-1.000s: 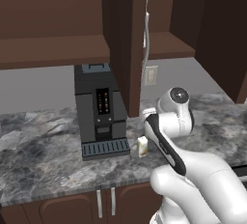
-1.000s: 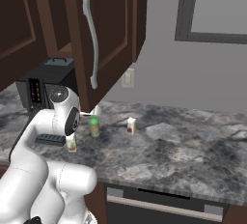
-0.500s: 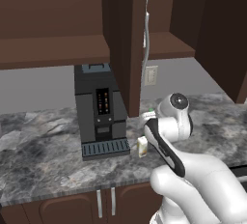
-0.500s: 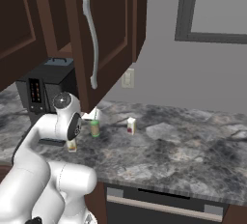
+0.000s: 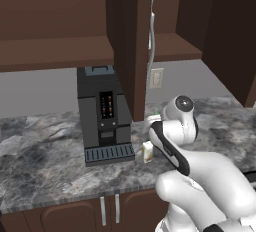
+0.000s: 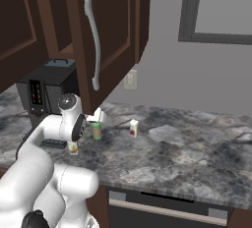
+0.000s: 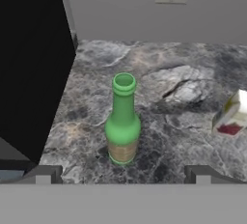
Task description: Sort all alcoholic drinks to one cabinet, and non-alcoholic drinks to the other.
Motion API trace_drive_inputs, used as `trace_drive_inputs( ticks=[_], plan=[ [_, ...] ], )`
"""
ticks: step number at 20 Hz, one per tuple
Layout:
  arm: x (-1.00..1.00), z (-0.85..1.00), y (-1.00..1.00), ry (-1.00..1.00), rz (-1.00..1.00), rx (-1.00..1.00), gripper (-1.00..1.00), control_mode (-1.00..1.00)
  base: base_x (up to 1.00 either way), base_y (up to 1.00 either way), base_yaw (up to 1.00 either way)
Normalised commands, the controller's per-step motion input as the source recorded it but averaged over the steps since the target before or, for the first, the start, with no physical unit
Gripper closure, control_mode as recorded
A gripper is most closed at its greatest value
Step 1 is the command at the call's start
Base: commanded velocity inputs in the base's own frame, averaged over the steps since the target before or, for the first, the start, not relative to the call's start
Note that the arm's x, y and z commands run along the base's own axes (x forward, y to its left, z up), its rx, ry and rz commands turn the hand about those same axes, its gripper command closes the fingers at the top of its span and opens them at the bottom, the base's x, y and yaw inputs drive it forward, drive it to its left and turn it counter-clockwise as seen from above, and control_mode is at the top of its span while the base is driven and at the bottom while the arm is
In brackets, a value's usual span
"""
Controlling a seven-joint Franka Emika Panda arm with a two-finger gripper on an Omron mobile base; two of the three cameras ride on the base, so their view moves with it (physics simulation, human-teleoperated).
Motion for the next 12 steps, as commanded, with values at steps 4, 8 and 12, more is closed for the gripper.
trace_drive_inputs(
  ticks=[4, 8, 12],
  plan=[
    [0.18, -0.10, 0.00, 0.01, 0.00, 0.00, -1.00, -1.00, 0.00, 0.00, 0.00],
    [0.19, -0.11, 0.00, 0.00, 0.00, 0.00, -1.00, -1.00, 0.00, 0.00, 0.00],
    [0.19, -0.09, 0.00, 0.00, 0.00, 0.00, -1.00, -1.00, 0.00, 0.00, 0.00]
  ],
)
